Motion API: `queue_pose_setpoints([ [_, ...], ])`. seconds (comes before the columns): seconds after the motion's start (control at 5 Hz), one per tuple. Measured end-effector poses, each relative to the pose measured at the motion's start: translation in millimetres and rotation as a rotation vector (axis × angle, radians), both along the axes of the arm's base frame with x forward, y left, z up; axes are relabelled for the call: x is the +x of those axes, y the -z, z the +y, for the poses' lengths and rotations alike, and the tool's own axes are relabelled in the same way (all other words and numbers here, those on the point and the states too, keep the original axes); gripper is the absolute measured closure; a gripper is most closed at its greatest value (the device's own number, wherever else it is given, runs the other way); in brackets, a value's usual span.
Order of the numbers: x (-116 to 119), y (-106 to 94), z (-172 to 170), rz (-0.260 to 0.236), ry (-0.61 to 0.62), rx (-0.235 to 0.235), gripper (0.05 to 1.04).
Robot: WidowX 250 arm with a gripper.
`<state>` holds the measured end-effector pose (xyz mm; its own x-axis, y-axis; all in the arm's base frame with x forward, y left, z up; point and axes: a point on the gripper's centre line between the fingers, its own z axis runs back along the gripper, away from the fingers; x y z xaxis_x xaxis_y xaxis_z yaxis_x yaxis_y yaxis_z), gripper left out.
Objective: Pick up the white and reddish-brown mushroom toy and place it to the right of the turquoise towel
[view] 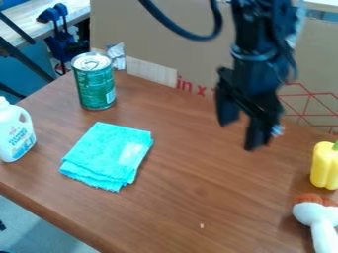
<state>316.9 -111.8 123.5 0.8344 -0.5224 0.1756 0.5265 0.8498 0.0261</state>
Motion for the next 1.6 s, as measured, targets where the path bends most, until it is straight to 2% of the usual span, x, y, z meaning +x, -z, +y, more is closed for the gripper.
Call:
queue_pose_setpoints([
  [0.2,-1.5,6.6,-25.6,-0.016,-0.023,-0.032,0.078],
  [0.4,-1.9,25.9,-49.4,-0.001,-0.053,-0.066,0.078],
  [0.6,-8.4,38.3,-72.8,0.028,-0.021,-0.063,0.078],
  [0.8,-8.0,49.0,-90.5,0.026,0.01,-0.069,0.078],
  [1.2,-12.3,53.5,-108.8,0.012,0.0,-0.059,0.078],
  [1.4,-14.2,53.1,-114.6,0.004,-0.001,-0.069,0.078],
  [1.6,-17.5,64.4,-113.1,0.042,-0.01,-0.049,0.078],
])
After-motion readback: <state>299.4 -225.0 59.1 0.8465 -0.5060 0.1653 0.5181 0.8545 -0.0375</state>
